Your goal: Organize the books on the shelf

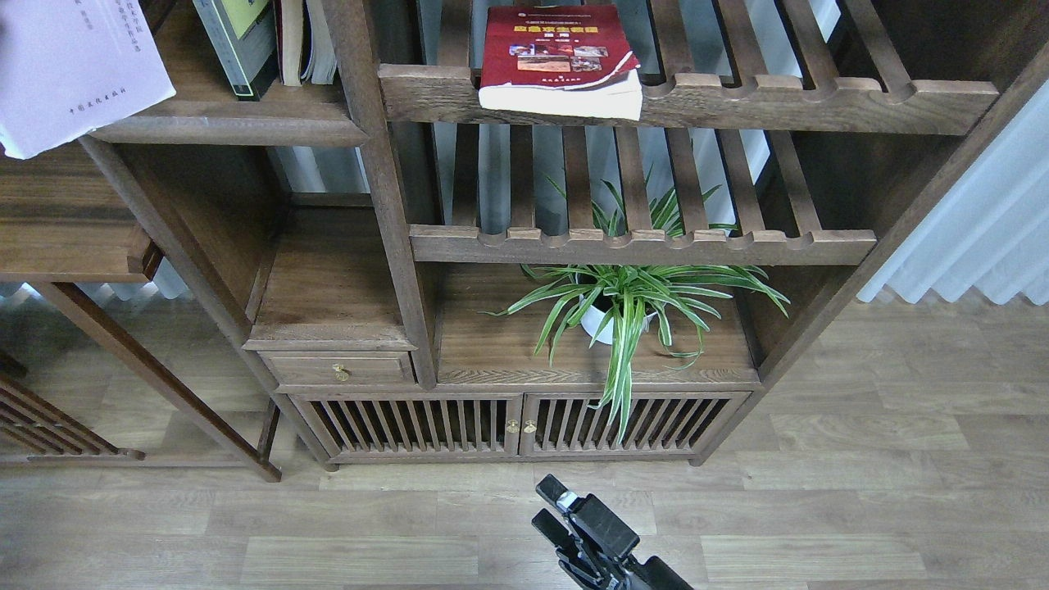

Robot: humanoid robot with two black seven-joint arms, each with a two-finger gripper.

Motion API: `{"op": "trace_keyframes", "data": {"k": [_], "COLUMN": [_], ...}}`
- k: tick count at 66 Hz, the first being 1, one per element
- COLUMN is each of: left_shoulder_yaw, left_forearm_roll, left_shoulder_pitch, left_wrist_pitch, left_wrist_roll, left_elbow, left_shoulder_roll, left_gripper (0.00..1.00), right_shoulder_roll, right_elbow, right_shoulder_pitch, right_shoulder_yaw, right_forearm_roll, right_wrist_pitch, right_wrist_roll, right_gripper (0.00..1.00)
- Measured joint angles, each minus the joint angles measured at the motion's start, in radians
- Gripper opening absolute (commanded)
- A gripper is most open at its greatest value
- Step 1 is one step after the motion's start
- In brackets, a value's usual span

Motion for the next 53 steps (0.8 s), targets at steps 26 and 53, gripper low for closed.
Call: {"op": "trace_keyframes", "data": {"k": [26, 53], "left_shoulder_yaw": [0.028, 0.005], "left_forearm_roll": [0.079, 0.172], "left_shoulder_pitch": [-0.166, -0.261], "left_wrist_pitch": [0.000, 0.000], "left_wrist_roll": [0.000, 0.000], "left_elbow": [0.097, 0.214], "left_shoulder_roll": [-0.080, -0.256], "left_gripper": [0.02, 0.02], "right_shoulder_roll": [0.009, 0.018], "right_elbow": [0.002, 0.003], "right_shoulder_pitch": [-0.002, 0.000], "right_shoulder_yaw": [0.008, 0.008], "right_forearm_roll": [0.003, 0.003], "right_wrist_pitch": [0.000, 0.000], "right_wrist_roll": [0.001, 0.002], "right_gripper": [0.89, 0.89]}}
